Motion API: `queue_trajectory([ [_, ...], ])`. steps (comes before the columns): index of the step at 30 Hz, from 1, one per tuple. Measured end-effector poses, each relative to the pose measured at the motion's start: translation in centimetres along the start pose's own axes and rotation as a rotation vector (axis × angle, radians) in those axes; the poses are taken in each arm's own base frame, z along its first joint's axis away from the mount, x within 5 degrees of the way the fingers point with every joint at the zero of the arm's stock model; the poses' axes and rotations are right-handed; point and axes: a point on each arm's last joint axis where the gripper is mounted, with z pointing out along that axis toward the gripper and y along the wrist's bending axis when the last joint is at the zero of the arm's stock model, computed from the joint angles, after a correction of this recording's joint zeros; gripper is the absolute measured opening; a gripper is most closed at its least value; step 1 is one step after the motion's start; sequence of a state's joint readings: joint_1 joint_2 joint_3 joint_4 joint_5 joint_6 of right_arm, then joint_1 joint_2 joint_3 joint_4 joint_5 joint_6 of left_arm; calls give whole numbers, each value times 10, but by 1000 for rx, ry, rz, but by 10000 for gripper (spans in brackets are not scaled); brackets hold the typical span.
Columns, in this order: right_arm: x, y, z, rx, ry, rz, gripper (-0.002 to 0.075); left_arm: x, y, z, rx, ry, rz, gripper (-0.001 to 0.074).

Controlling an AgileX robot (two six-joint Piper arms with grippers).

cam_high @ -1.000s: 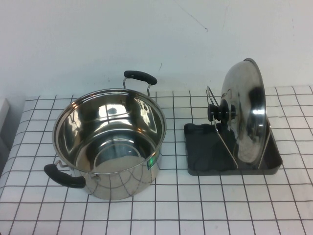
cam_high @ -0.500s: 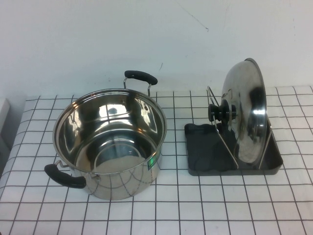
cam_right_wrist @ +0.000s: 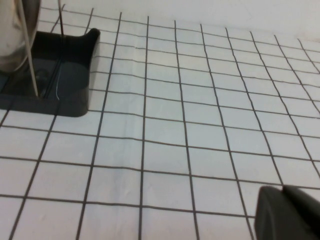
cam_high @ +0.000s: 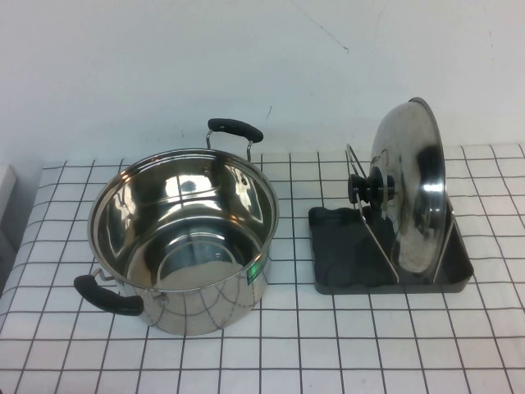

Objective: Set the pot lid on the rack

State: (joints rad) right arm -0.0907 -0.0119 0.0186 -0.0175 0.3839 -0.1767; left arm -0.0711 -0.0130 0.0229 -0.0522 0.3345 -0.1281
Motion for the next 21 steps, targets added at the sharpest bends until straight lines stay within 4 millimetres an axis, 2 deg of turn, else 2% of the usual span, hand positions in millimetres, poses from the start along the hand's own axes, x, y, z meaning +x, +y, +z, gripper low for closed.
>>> queue_trajectory([
  [15, 0, 0, 0, -2, 0, 50, -2, 0, 0, 0, 0, 0, 0, -2],
  [21, 0, 3, 0, -53, -8, 34, -2, 0, 0, 0, 0, 0, 0, -2],
])
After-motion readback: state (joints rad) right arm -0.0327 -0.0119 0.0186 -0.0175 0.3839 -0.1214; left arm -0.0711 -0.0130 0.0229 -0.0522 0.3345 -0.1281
